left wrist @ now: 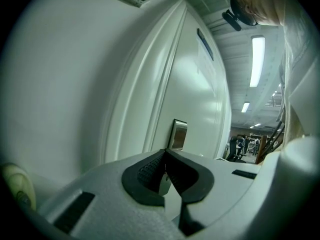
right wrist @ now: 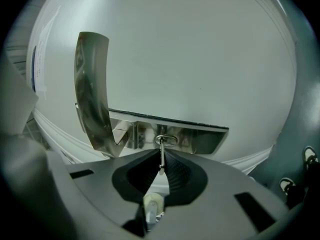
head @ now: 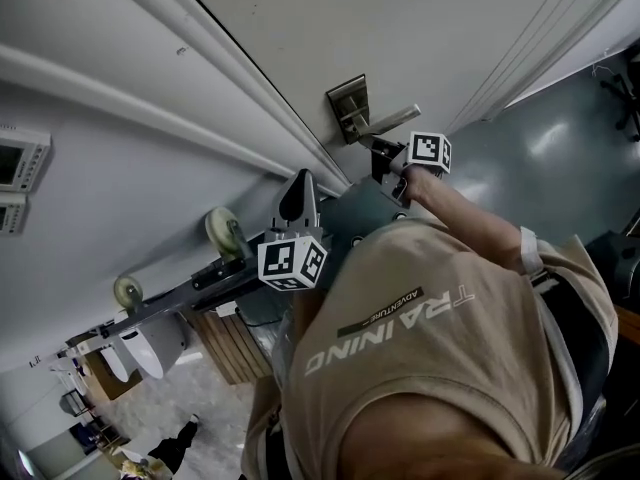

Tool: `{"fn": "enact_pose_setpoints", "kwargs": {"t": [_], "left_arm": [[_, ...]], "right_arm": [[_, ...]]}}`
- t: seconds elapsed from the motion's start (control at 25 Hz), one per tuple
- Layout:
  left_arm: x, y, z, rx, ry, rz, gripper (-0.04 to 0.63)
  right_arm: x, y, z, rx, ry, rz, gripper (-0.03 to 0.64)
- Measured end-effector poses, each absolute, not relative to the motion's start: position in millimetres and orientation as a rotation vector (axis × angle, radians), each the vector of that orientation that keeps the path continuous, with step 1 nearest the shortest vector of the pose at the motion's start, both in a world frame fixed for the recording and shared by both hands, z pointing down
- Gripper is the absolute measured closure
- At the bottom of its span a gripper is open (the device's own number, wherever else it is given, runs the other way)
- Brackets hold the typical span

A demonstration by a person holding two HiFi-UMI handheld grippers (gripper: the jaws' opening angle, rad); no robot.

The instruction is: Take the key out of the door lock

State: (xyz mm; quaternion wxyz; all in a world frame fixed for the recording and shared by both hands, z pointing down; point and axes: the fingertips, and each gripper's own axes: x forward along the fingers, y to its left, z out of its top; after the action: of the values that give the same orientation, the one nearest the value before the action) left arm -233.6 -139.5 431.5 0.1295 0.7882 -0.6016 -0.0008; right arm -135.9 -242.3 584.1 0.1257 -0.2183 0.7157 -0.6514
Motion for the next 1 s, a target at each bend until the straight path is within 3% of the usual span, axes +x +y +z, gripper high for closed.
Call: {"fn": "enact_pose_setpoints", "kwargs": {"t": [1.0], "left_arm": [[-235,-118,454,2.322,-1.639,0.066,0.589]], "right_arm": [[-132,-244,586,-0.66,2.057,-1.765,0.588]]}}
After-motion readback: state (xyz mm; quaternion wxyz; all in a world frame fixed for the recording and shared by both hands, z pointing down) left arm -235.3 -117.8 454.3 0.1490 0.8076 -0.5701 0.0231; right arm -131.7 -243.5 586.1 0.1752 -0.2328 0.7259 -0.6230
